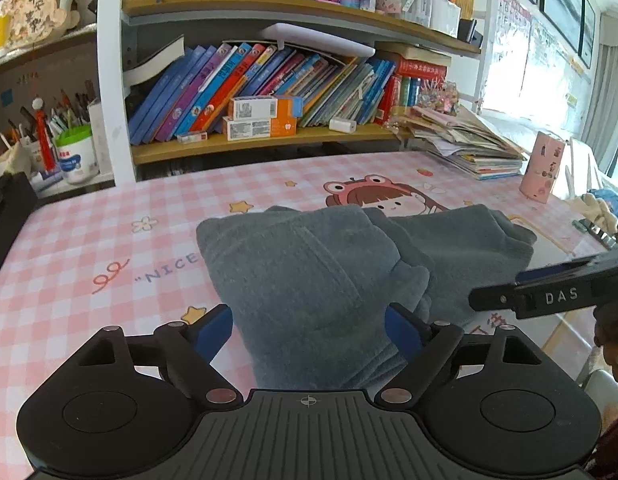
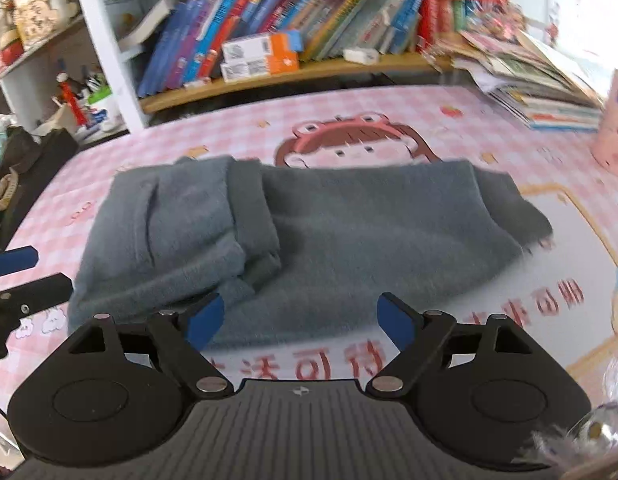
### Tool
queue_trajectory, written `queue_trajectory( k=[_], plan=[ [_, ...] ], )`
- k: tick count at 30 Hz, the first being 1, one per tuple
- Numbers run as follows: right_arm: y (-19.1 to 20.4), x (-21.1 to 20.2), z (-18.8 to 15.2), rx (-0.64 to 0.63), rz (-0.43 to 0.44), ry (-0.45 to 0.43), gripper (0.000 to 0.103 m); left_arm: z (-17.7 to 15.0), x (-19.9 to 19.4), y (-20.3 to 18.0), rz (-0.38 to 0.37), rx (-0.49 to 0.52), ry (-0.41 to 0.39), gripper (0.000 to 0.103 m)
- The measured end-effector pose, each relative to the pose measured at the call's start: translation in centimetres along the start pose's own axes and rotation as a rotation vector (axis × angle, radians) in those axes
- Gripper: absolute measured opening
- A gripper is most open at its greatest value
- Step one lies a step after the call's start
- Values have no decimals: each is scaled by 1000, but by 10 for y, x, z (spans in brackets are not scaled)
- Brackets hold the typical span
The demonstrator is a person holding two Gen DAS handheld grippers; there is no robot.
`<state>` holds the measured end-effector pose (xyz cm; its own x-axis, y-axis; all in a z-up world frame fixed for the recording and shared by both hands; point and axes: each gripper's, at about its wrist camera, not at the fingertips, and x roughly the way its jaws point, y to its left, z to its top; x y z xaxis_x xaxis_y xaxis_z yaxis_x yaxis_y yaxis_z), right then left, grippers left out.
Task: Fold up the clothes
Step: 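Open both grippers and release the folded sweatshirt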
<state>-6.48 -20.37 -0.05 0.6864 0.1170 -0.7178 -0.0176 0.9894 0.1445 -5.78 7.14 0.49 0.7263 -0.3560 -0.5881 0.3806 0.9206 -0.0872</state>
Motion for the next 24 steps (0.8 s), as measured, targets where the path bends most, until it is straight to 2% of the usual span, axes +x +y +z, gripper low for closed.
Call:
queue_trajectory(
  k=[6,12,20,24],
  plan=[
    [-7,-6,-5,19,-32,4,84,2,4,-2,-10,-13,-1,86],
    [-31,-5,1,58,-33,-2,85,10,13,-18,2,-7,-8,87],
    [-100,4,27,205,8,-7,85,29,30,-57,71,-4,-25,87],
    [-142,16,39,286,32,53,85,35,43,-82,101,-17,-10,87]
  ],
)
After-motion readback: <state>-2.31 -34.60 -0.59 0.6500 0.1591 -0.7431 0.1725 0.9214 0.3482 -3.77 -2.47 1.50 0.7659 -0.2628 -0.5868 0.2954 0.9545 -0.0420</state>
